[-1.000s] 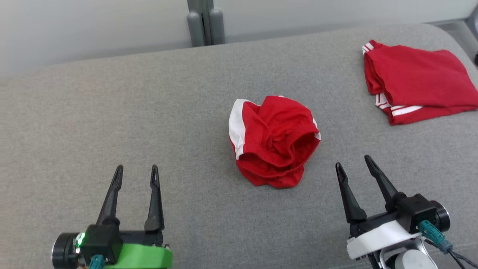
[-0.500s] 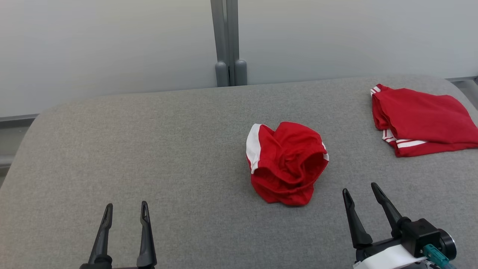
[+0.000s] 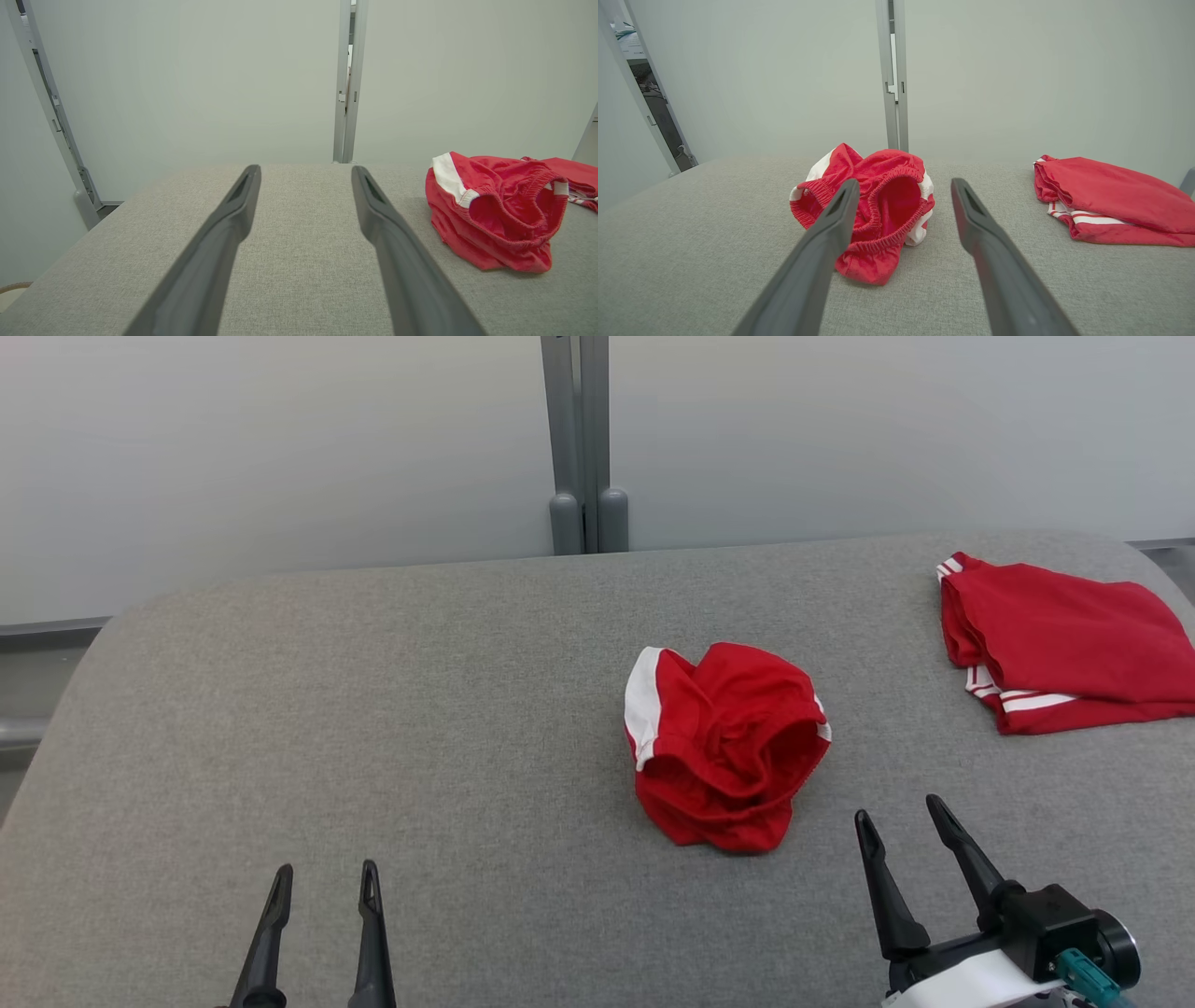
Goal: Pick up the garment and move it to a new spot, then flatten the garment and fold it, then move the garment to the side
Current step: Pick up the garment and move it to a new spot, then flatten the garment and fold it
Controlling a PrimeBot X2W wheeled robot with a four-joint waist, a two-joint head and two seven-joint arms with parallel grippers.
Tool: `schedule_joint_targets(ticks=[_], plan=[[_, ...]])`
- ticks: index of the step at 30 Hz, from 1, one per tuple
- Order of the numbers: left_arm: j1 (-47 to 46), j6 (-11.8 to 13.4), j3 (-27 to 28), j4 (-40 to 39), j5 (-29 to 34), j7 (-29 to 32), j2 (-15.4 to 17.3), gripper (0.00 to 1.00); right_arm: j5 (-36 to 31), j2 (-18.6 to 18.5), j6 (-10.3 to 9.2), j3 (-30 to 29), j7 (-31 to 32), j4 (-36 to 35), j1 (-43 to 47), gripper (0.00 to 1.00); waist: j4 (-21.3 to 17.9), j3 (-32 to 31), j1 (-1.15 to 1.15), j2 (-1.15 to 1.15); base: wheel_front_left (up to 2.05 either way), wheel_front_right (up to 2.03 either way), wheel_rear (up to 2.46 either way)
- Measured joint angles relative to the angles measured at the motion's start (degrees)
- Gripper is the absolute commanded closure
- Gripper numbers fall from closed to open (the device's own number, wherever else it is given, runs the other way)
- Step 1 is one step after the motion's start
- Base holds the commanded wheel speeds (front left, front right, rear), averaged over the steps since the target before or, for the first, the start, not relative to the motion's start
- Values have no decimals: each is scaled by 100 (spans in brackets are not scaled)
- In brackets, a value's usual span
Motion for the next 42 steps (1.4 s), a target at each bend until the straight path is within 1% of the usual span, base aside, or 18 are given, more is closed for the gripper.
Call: schedule_joint_targets(ticks=[16,42], plan=[[-6,33,-190,75,-42,0,-4,0,-4,-1,0,-13,0,23,6,0,88,54,0,0,0,0,0],[-68,78,-356,96,-31,0,-5,0,-7,-3,0,-13,0,23,-15,0,75,175,0,0,0,0,0]])
